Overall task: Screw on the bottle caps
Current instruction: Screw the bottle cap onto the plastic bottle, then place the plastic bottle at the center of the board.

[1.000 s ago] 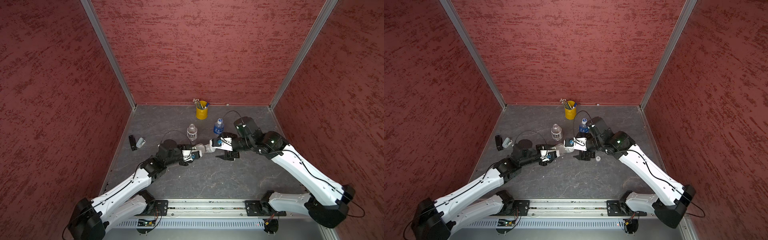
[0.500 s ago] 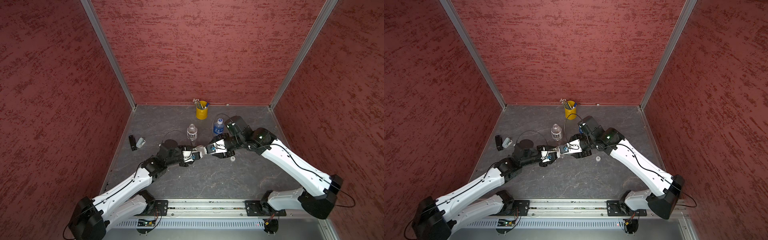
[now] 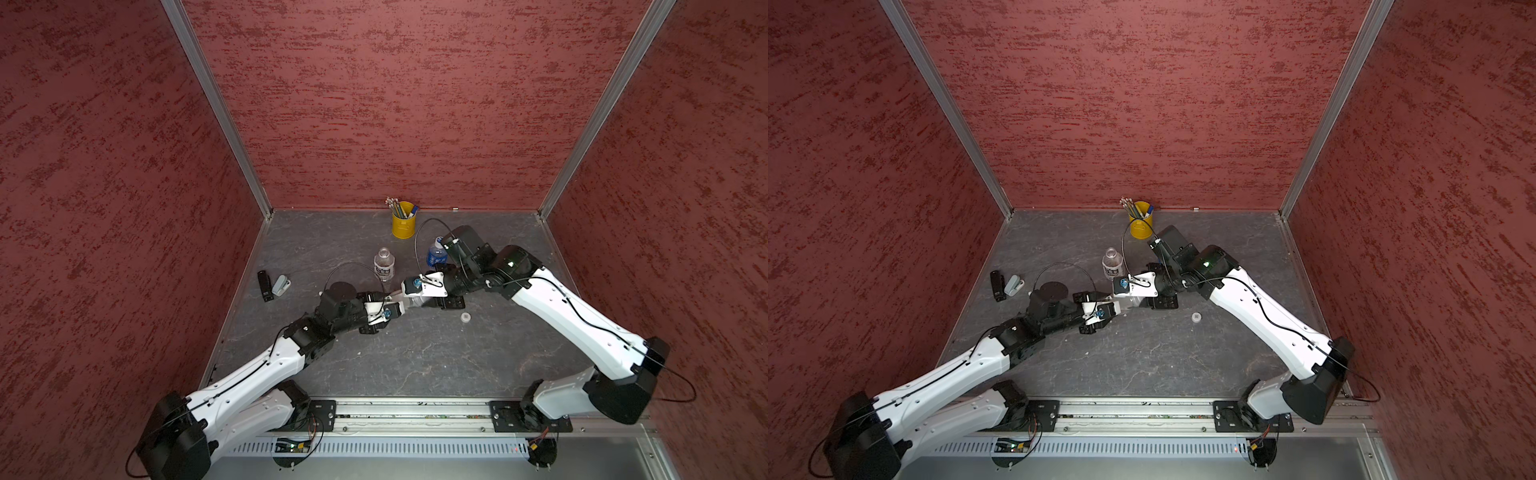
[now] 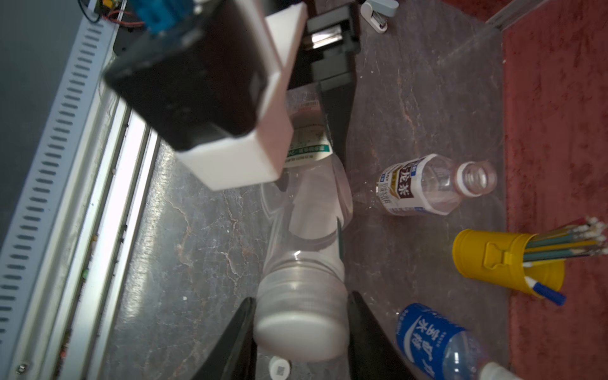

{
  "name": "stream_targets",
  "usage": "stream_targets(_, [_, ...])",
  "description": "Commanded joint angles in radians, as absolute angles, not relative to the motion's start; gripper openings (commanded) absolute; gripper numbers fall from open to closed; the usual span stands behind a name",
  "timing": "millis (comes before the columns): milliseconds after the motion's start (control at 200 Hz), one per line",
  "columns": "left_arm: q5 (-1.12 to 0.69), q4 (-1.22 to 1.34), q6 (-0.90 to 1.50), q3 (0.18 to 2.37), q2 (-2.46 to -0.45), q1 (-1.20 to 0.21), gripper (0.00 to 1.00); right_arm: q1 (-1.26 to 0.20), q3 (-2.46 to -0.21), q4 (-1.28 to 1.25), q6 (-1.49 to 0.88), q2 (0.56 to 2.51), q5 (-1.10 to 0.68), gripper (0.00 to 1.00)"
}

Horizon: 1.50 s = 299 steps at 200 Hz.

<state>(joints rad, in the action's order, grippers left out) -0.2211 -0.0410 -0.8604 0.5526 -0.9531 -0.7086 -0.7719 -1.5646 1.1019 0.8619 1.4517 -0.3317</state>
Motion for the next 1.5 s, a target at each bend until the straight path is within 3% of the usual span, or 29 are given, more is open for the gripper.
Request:
stream_targets(0, [-0.142,0.204,-0.911,0.540,-0.915,-0.769,0.33,-0.753,-1.575,1.044,0.396,1.490,-0.444,0.25])
stream_targets(165, [-0.047,0.297,-0.939,0.494,-0.908,-0.810,0.33,-0.695,-1.563,0.910,-0.072,1.467,-0.631,0.20])
stream_targets(266, [-0.020,0.322,-0.939,0.482,-0.908,-0.829,0.33,-0.672,-1.529,0.831,-0.296,1.433,-0.596,0.16])
stream_targets(351, [-0.013,0.308,-0.924,0.483,-0.914,-0.841,0.33,-0.672,-1.493,0.772,-0.376,1.395,-0.565,0.22])
stream_targets(531, [-0.007,0.252,-0.836,0.484,-0.927,-0.847,0.33,-0.673,-1.299,0.522,-0.342,1.193,-0.450,0.59])
stream_targets(641, [-0.023,0.220,-0.766,0.491,-0.930,-0.851,0.33,-0.674,-1.151,0.340,-0.304,1.078,-0.438,0.71])
stream_targets(766, [-0.051,0.227,-0.681,0.502,-0.934,-0.860,0.33,-0.688,-1.040,0.184,-0.286,1.011,-0.463,0.76])
stream_targets(1022, [-0.076,0.286,-0.562,0.518,-0.952,-0.892,0.33,-0.745,-0.963,0.144,-0.169,1.027,-0.387,0.78])
stream_targets(1232, [-0.067,0.305,-0.494,0.510,-0.938,-0.902,0.33,-0.750,-0.896,0.063,-0.183,1.021,-0.363,0.67])
stream_targets(1388, [-0.097,0.283,-0.469,0.514,-0.944,-0.913,0.39,-0.750,-0.890,0.026,-0.176,1.022,-0.369,0.40])
stream_targets(1493, [-0.141,0.209,-0.453,0.535,-0.958,-0.911,0.56,-0.750,-0.905,0.067,-0.152,1.020,-0.370,0.22])
